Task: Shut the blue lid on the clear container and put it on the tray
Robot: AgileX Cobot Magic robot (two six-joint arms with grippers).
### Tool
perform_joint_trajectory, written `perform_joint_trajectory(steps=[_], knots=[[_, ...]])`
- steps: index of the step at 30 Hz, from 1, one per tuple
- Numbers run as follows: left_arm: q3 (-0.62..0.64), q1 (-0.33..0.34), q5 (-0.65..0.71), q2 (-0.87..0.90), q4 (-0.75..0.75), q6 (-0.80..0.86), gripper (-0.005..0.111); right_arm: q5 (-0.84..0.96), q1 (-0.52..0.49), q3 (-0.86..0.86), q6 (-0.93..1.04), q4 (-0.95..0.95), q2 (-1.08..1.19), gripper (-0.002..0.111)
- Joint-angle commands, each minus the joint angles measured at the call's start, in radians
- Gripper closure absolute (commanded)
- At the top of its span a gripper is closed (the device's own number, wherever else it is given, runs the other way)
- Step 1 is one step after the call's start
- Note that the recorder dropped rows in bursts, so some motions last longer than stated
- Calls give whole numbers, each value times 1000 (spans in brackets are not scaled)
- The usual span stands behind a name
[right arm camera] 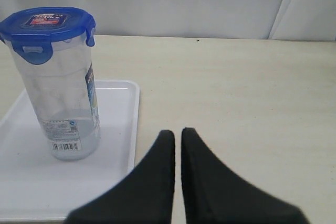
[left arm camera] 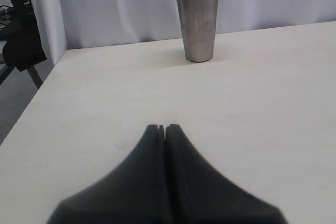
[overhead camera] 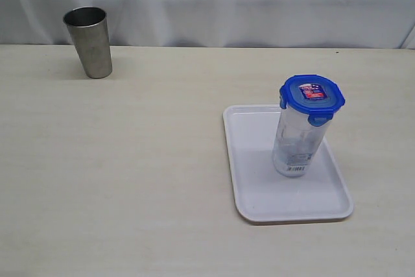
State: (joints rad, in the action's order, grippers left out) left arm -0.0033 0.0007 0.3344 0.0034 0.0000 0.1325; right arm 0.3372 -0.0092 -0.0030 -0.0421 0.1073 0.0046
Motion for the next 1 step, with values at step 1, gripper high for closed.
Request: perform_joint_trajectory(steps=[1], knots=[[3,5,-12,-3,0,-7,107,5,-8,3,-3,-6,-5,104]])
